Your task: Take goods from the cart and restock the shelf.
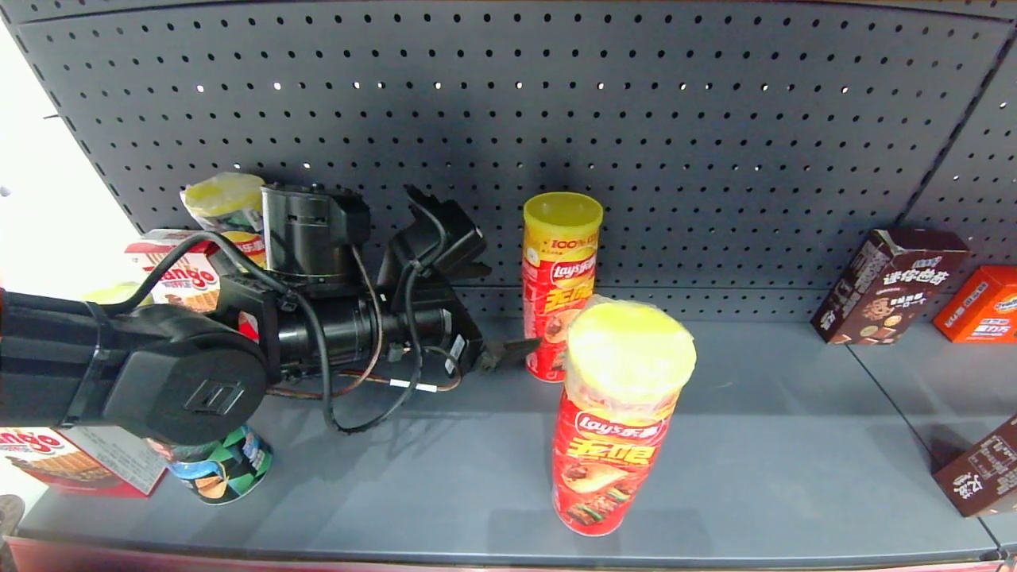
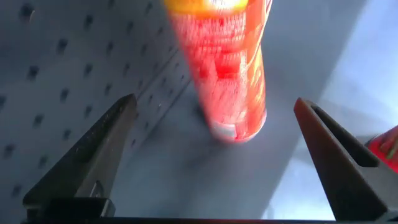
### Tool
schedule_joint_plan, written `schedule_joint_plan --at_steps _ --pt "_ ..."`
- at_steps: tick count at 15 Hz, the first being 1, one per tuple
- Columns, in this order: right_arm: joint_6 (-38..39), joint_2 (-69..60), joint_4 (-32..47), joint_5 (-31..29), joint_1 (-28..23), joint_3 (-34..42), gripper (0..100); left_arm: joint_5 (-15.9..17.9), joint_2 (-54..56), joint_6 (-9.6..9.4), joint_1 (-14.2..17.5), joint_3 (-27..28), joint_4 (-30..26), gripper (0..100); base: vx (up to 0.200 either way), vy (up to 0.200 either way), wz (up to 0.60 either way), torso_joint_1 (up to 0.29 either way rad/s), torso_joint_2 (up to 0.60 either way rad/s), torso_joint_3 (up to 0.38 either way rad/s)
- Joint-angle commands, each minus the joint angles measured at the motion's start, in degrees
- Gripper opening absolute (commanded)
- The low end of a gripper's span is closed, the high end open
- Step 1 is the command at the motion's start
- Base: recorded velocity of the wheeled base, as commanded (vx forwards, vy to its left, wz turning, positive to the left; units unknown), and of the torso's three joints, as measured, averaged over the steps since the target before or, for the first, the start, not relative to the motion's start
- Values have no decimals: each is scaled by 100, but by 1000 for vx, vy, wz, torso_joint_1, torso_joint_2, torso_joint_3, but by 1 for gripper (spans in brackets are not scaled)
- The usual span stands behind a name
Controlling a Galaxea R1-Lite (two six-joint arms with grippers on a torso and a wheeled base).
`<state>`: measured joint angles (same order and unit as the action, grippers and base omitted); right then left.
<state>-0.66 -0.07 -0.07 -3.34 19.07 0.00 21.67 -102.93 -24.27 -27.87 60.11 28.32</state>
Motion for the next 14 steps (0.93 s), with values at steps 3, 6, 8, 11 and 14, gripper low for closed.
schedule_joint_plan --at_steps 3,6,8,11,14 --pt "-4 7 -1 0 1 0 100 -190 18 45 18 -26 183 100 0 0 0 0 0 0" --pt "-4 7 -1 0 1 0 100 -375 -43 98 9 9 200 100 0 0 0 0 0 0" --pt "-4 7 -1 0 9 0 100 -542 -131 230 1 159 200 100 0 0 0 0 0 0" --pt "-4 7 -1 0 9 0 100 -665 -219 388 1 282 200 100 0 0 0 0 0 0" --pt "-4 7 -1 0 1 0 100 -700 -246 476 9 282 200 100 0 0 0 0 0 0"
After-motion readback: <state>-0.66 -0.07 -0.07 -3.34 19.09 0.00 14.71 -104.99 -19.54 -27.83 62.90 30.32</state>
